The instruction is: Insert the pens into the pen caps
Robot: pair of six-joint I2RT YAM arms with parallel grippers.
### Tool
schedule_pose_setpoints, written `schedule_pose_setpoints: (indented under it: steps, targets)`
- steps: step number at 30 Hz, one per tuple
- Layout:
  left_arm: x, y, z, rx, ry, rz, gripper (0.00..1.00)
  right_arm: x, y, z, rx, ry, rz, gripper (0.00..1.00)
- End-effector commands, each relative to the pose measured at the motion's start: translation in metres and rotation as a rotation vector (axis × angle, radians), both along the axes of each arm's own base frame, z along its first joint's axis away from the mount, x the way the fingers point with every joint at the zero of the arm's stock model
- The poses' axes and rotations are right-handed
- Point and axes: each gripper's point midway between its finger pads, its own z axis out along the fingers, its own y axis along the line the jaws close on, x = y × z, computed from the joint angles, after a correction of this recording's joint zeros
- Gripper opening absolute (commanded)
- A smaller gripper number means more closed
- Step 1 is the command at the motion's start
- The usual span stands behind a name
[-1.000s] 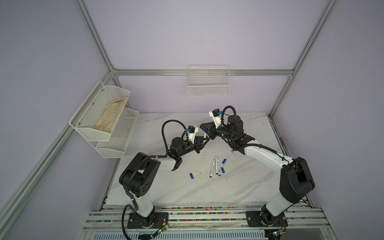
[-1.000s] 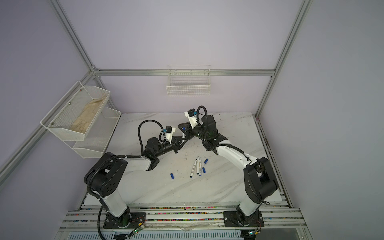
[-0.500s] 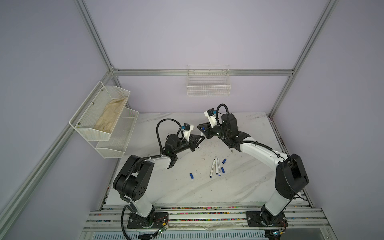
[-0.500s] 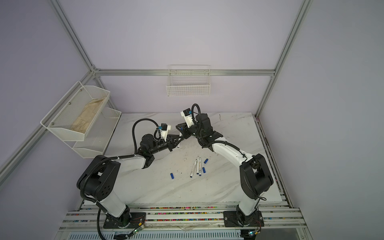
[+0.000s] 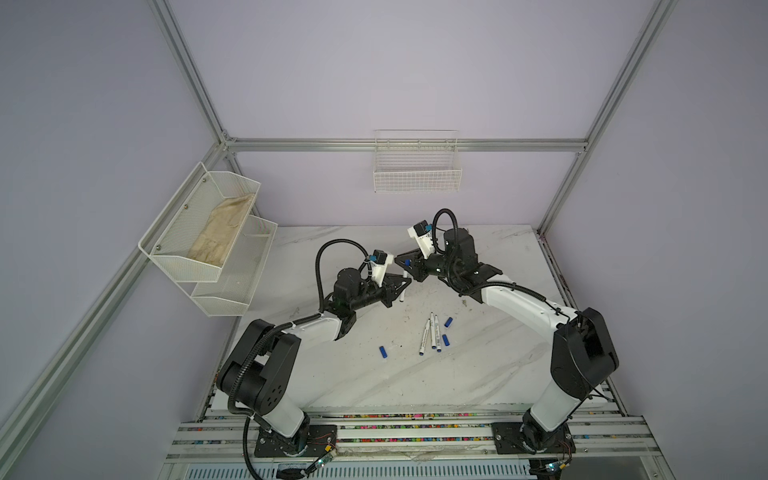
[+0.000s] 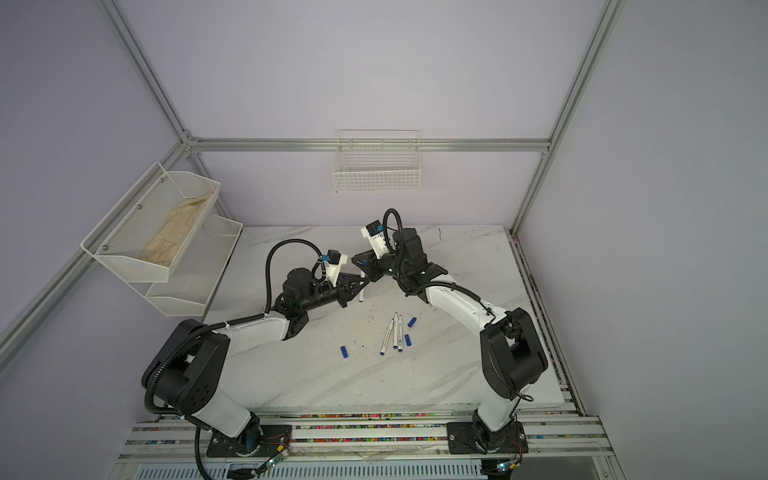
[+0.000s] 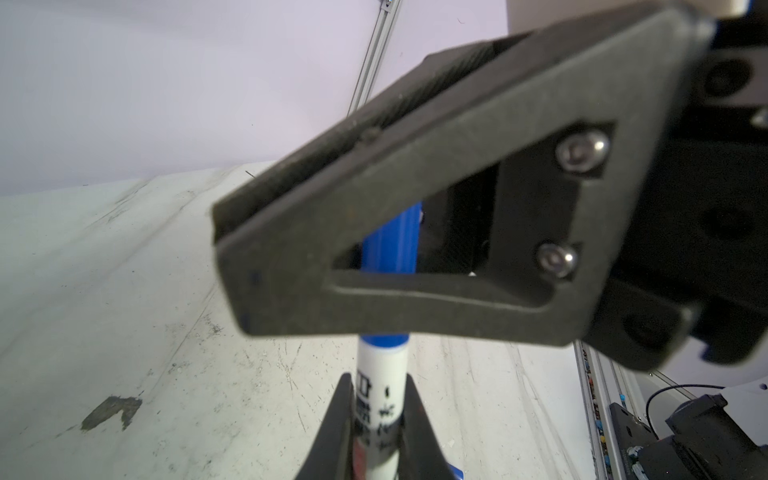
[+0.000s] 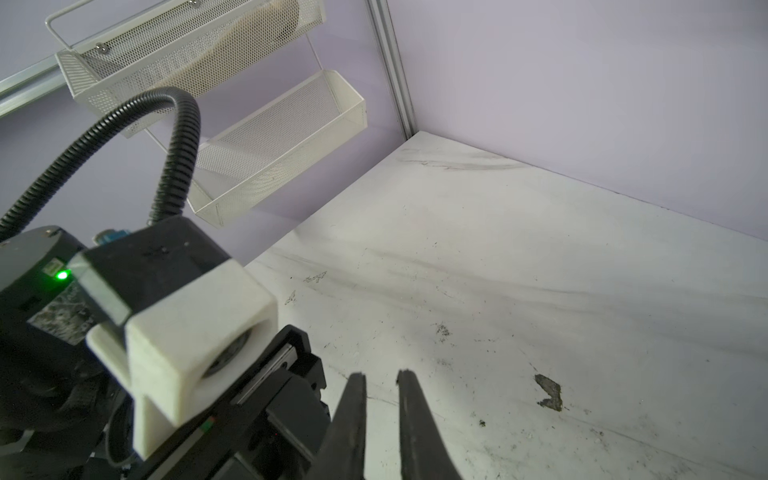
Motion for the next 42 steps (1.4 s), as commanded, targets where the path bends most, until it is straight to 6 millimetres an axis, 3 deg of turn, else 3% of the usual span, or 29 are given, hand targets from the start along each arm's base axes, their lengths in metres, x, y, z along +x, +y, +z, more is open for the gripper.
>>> schedule_pose_setpoints:
  steps: [1, 7, 14, 20, 28, 42]
  targets:
    - [0.031, 0.044, 0.120, -0.196, -0.298, 0.300, 0.00, -0.060, -0.011, -0.070, -0.127, 0.345, 0.122, 0.00]
    - [0.010, 0.015, 0.075, -0.136, -0.191, 0.205, 0.00, -0.044, -0.022, -0.040, -0.054, 0.317, 0.064, 0.05]
    - [0.001, 0.003, 0.043, -0.095, -0.112, 0.159, 0.00, -0.037, -0.028, -0.032, -0.050, 0.296, 0.024, 0.23]
    - [-0.002, -0.003, 0.027, -0.083, -0.072, 0.145, 0.00, -0.030, -0.032, -0.025, -0.044, 0.265, -0.012, 0.27]
    - [-0.011, -0.011, 0.010, -0.067, -0.033, 0.115, 0.00, -0.024, -0.034, 0.000, 0.008, 0.196, -0.027, 0.37]
    - [-0.021, -0.028, -0.006, -0.056, 0.009, 0.067, 0.00, -0.007, -0.029, 0.018, 0.043, 0.155, -0.034, 0.38]
